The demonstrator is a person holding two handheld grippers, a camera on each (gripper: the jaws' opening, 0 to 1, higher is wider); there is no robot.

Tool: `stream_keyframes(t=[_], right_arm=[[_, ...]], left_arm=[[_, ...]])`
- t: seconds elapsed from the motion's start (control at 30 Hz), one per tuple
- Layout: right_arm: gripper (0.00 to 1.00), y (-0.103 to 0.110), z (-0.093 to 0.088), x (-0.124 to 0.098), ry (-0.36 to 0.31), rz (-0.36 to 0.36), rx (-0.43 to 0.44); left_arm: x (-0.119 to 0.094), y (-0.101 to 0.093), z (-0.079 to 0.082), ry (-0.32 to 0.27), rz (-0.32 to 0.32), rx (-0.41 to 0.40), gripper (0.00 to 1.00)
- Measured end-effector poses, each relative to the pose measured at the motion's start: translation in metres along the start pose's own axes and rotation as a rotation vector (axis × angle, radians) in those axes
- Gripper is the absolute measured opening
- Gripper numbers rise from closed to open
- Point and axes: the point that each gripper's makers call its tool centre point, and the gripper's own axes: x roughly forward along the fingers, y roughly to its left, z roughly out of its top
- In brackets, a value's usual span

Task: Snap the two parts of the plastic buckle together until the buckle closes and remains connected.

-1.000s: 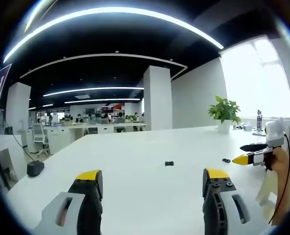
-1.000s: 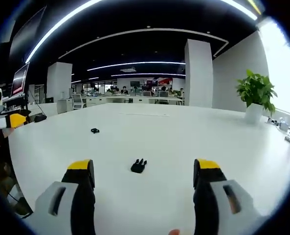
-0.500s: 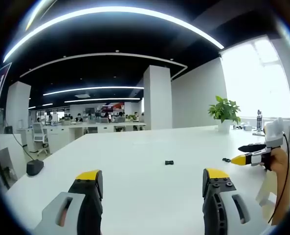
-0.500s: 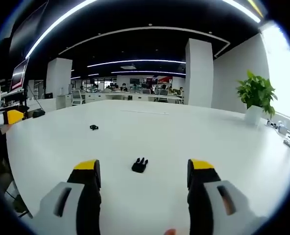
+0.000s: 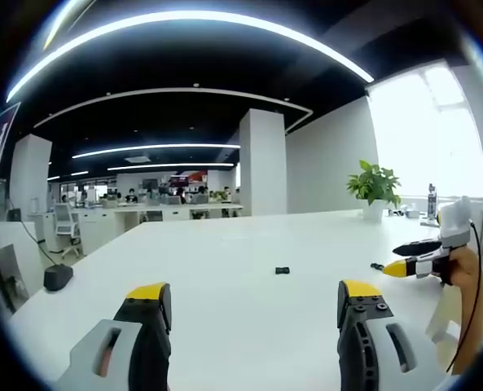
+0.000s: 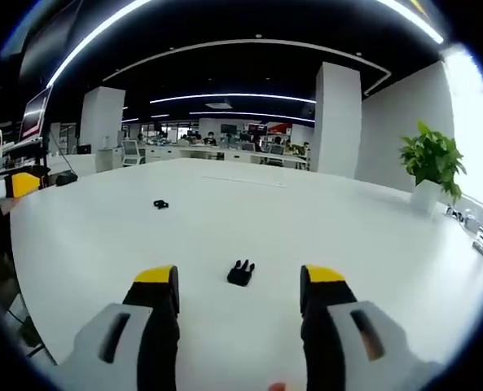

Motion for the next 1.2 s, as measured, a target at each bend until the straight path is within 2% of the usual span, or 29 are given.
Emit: stream_keyframes(t=[0.2, 0.47, 0.53, 0.67, 0.7, 0.73, 0.83, 1.07, 1.1, 1.2], right_arm=[[0.45, -0.002, 0.003, 0.003, -0.003, -0.042, -0.037], [0.46, -0.006, 0.007, 0.005, -0.015, -0.075, -0.028], [0.45, -0.007, 0.006, 0.006, -0.004, -0.097, -0.048], [0.46, -0.016, -0.007, 0.007, 0.088, -0.176, -0.149], [0.46, -0.018, -0.004, 0.009, 0.08, -0.183, -0.18], [0.44, -0.014, -0.006, 0.008, 0.079, -0.171, -0.143], [0.4, -0.009, -0.003, 0.009, 0.067, -0.146, -0.151], [0.4, 0.003, -0.001, 0.01, 0.057, -0.12, -0.149], [0.4, 0.003, 0.001, 0.011, 0.046, -0.119, -0.151], [0.37, 0.009, 0.016, 0.011, -0.044, -0.11, -0.125]], left_arm=[[0.0, -0.001, 0.001, -0.001, -0.002, 0.001, 0.85], [-0.001, 0.0, 0.002, -0.002, -0.001, 0.0, 0.85], [-0.001, 0.0, 0.003, -0.003, -0.001, 0.0, 0.85], [-0.001, -0.001, 0.004, -0.004, -0.002, 0.002, 0.85], [-0.001, -0.001, 0.004, -0.005, -0.003, 0.003, 0.85], [-0.001, -0.002, 0.004, -0.004, -0.004, 0.004, 0.85], [-0.001, -0.002, 0.004, -0.003, -0.004, 0.006, 0.85], [-0.001, -0.002, 0.005, -0.004, -0.005, 0.006, 0.85], [-0.001, -0.002, 0.005, -0.005, -0.005, 0.006, 0.85], [-0.001, -0.002, 0.005, -0.006, -0.005, 0.005, 0.85]])
